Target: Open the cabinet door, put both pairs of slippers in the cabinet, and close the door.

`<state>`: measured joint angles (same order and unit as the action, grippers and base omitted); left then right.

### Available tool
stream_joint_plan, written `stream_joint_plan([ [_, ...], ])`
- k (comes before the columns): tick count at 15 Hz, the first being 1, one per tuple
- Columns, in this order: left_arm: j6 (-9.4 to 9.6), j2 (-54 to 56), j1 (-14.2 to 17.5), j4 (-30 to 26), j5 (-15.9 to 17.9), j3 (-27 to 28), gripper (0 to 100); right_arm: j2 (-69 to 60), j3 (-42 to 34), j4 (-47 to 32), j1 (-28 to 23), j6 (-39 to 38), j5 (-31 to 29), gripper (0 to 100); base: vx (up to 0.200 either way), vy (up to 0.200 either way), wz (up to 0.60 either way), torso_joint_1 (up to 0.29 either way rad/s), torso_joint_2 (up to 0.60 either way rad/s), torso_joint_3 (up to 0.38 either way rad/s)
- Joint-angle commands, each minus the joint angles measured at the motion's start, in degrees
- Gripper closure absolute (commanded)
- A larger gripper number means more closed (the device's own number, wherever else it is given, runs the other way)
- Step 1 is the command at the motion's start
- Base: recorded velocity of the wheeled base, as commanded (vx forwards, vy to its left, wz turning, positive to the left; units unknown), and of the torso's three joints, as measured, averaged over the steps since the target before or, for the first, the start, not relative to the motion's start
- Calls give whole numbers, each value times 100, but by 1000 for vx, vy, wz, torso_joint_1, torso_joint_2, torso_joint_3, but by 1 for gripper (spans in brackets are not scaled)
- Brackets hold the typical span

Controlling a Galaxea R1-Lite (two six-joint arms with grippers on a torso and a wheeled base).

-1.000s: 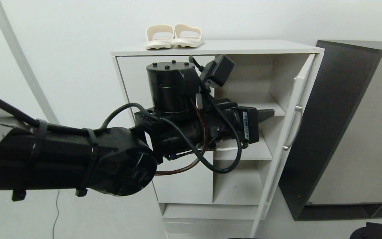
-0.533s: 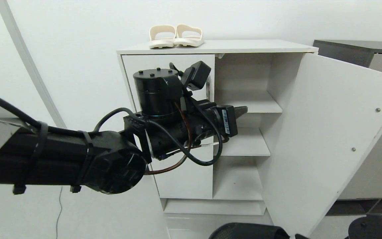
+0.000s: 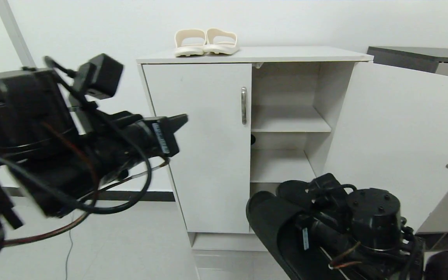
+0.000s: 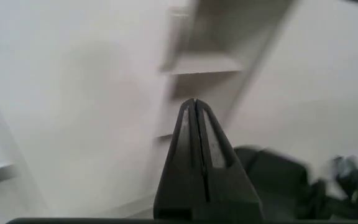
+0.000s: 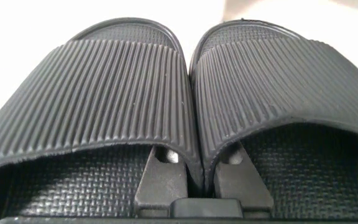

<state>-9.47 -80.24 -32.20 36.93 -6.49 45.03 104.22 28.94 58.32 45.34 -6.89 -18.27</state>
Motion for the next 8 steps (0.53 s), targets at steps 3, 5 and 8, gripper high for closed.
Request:
stream_joint_plan([
  [3, 886, 3568, 1971, -1513, -1619, -2051, 100, 740, 789, -14, -236, -129, -871, 100, 0, 0, 0, 0, 0, 0],
  [5, 886, 4535, 2842, -1715, -1751, -2578, 100, 740, 789, -14, -227, -129, -880, 100, 0, 0, 0, 0, 0, 0],
  [8, 894, 6081, 3501, -2216, -1672, -3739, 100, 784, 762, -5, -192, -129, -888, 100, 0, 0, 0, 0, 0, 0],
])
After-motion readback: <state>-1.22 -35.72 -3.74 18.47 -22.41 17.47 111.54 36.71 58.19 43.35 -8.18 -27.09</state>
